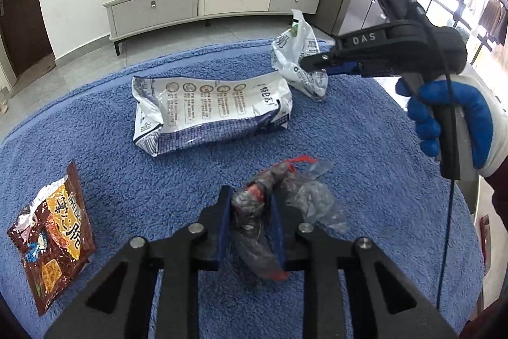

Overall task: Collect trash
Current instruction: 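Grasp the clear plastic wrapper with the left gripper while the right gripper grasps the white plastic bag, then carry both items over the white bin and open both grippers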

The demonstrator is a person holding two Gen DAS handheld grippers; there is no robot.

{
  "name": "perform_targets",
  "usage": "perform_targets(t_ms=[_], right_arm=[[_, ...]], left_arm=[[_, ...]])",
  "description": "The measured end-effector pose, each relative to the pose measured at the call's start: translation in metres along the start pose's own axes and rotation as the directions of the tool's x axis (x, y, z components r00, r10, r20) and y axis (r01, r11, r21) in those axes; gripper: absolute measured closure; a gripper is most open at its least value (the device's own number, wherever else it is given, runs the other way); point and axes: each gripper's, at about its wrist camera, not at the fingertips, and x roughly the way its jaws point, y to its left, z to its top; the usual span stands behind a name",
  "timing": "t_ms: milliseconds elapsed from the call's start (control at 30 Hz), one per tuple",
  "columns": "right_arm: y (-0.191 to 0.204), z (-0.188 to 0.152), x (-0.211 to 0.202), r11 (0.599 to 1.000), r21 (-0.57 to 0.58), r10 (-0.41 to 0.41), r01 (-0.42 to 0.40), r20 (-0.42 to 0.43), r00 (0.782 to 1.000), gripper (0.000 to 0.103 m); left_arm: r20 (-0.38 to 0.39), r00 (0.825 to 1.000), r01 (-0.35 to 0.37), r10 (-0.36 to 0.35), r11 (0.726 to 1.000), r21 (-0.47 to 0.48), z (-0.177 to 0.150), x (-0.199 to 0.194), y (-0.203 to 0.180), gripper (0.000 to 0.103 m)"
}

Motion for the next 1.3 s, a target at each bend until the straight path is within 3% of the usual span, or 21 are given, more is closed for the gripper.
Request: perform_targets(t_ms=[167,633,867,1033,1300], right_arm=[[0.006,-0.014,-0.018,0.999,-0.043,-0.010,0.011,0.026,1.000,0.095],[0.033,-0.075,-0.144,0.990,-0.141,0.002,0.024,0.181,0.983,0.097],[0.037,-0.100,-0.224,0.990,-0.134,0.004,0.039,0.307,0.952,0.097],[0.031,-0.115,-0.278,0.990,-0.124,-0.019,0.073,0.390,0.921,0.097],[-0.010,-0.131,-0.343,0.988,-0.064,-0.093,0.139,0.471,0.877,0.097]], left_arm=[[0.013,1.000,-0.020,0.020,1.000,-0.022,-0.006,-0.009,-0.008,0.084],[0.134,0.988,-0.069,0.079,0.995,-0.075,-0.021,-0.098,-0.043,0.085],[0.224,0.970,-0.082,0.093,0.995,-0.057,-0.010,-0.148,-0.080,0.085],[0.278,0.959,-0.056,0.061,0.998,-0.026,0.009,-0.173,-0.116,0.085],[0.279,0.960,0.028,-0.035,0.999,0.032,0.058,-0.159,-0.189,0.085]])
